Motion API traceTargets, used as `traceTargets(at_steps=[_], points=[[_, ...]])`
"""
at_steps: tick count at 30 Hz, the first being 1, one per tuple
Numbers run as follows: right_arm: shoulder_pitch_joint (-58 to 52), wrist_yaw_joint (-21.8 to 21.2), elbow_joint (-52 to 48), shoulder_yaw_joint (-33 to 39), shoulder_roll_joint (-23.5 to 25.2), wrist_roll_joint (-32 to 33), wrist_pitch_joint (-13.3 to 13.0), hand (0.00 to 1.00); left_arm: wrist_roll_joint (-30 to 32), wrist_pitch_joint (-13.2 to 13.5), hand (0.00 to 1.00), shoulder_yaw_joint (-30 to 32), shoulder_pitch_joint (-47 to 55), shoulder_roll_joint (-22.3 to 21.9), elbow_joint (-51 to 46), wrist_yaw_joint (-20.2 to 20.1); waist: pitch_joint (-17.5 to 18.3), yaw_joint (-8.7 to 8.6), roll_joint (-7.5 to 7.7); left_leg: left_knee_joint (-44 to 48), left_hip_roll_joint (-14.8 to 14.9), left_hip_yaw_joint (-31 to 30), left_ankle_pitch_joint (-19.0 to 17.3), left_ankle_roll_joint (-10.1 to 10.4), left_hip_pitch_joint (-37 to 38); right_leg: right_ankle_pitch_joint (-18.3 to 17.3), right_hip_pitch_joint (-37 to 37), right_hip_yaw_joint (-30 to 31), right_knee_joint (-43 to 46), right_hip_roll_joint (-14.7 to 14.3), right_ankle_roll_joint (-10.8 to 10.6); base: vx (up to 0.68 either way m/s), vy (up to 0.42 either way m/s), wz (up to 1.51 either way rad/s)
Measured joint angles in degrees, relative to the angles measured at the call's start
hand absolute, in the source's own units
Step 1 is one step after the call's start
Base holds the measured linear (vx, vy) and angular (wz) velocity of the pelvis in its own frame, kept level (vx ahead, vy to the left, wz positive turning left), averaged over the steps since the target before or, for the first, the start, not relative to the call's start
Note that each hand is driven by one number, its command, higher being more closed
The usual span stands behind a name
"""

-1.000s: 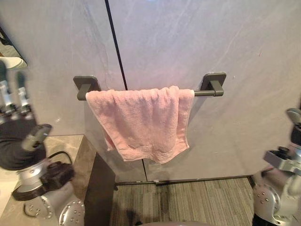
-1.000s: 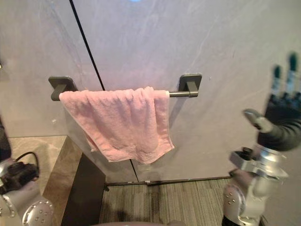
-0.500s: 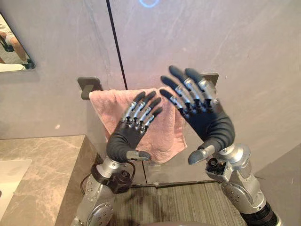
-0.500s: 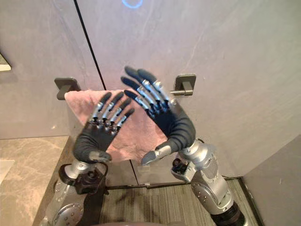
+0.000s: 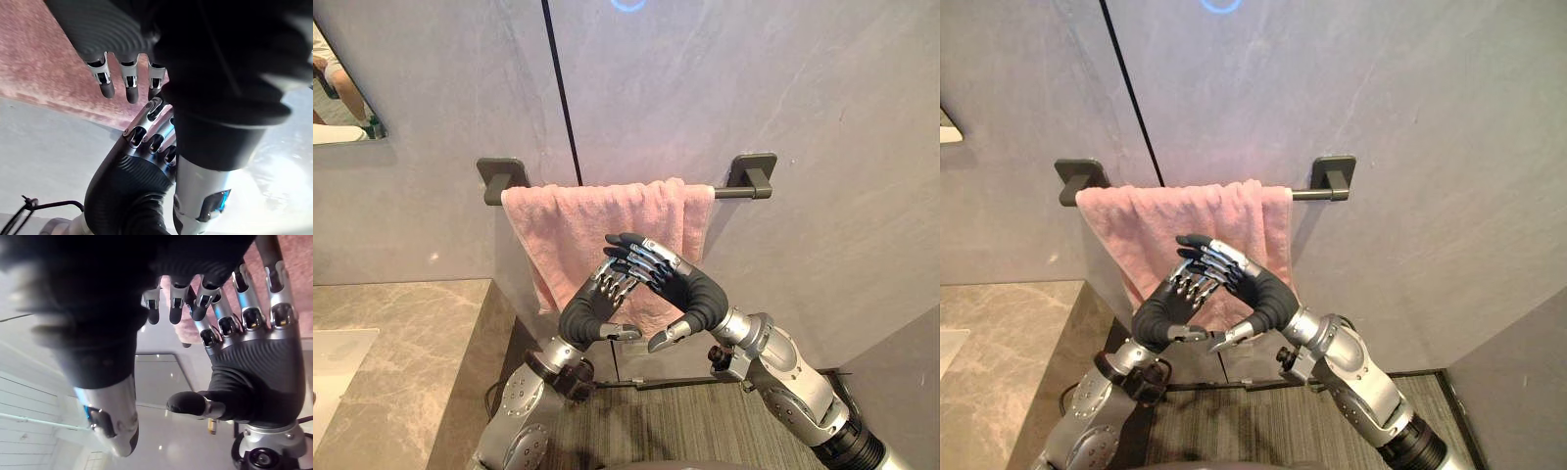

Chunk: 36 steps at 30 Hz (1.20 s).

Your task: Organize washtable

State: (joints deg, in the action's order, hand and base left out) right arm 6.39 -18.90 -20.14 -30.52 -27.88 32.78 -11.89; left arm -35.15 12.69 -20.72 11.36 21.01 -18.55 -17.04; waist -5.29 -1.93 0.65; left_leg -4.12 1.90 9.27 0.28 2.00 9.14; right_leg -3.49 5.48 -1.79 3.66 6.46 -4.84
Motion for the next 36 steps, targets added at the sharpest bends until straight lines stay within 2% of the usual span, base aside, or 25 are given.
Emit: traceTargets(at_steps=[6, 13, 15, 20, 25, 31, 36], points=[[-0.02, 0.08, 5.03, -1.28, 0.74, -4.58, 0.47, 0.00, 4.45, -0.90, 0.00, 1.24, -0.03, -0.60, 3.61, 1.06, 0.00, 0.04, 0.08, -0.06, -0.02, -0.70, 0.03, 0.01, -1.50, 0.00, -0.90, -0.82, -0.51, 0.02, 0.01, 0.02, -0.013, 0.06], [0.07, 2.24, 12.53, 1.04, 8.10, -10.95, 0.94, 0.00, 10.07, -1.21, 0.00, 3.72, -0.24, -5.83, 8.16, 3.69, 0.01, 0.59, 0.09, -0.28, -0.01, -1.26, 0.04, 0.01, -2.99, -0.03, -1.89, -1.45, -1.03, -0.01, 0.05, 0.01, -0.009, 0.04], [0.12, 3.36, 14.87, 1.78, 8.70, -12.05, 0.93, 0.00, 11.31, -1.22, 0.00, 4.49, -0.99, -7.17, 8.54, 4.69, 0.01, 1.09, 0.09, -0.53, -0.05, -1.27, 0.07, -0.02, -2.99, -0.03, -1.92, -1.47, -1.09, 0.01, 0.05, 0.00, 0.000, 0.00], [0.90, 4.84, 16.92, 3.88, 12.01, -14.64, 1.08, 0.00, 13.83, -1.16, 0.00, 7.11, -1.79, -9.12, 9.67, 7.23, 0.02, 1.10, 0.19, -1.11, -0.07, -1.45, 0.40, 0.02, -3.69, -0.03, -2.67, -1.71, -1.45, 0.00, 0.05, -0.01, -0.013, 0.02], [0.94, 6.45, 19.48, 7.63, 13.43, -15.47, 1.43, 0.00, 15.64, -0.71, 0.00, 10.42, -4.29, -10.94, 9.72, 9.42, 0.03, 1.15, 0.50, -1.19, -0.08, -1.71, 0.42, 0.01, -4.12, -0.02, -2.68, -2.09, -1.71, 0.00, 0.06, 0.00, -0.008, 0.02], [0.85, 6.45, 19.44, 11.10, 14.52, -15.44, 1.49, 0.00, 16.75, -0.29, 0.00, 12.77, -5.16, -11.52, 10.31, 11.25, 0.04, 0.96, 0.69, -1.20, -0.05, -1.79, 0.43, 0.02, -4.22, -0.01, -2.60, -2.18, -1.78, -0.03, 0.07, 0.00, -0.004, 0.01], [-0.14, 6.41, 19.08, 14.80, 16.65, -15.37, 1.48, 0.00, 18.11, 0.22, 0.00, 17.15, -5.17, -13.04, 11.57, 12.56, 0.00, 0.92, 0.98, -1.21, -0.04, -1.78, 0.43, 0.02, -3.53, 0.01, -2.17, -2.16, -1.88, -0.04, 0.09, -0.04, -0.017, 0.00]])
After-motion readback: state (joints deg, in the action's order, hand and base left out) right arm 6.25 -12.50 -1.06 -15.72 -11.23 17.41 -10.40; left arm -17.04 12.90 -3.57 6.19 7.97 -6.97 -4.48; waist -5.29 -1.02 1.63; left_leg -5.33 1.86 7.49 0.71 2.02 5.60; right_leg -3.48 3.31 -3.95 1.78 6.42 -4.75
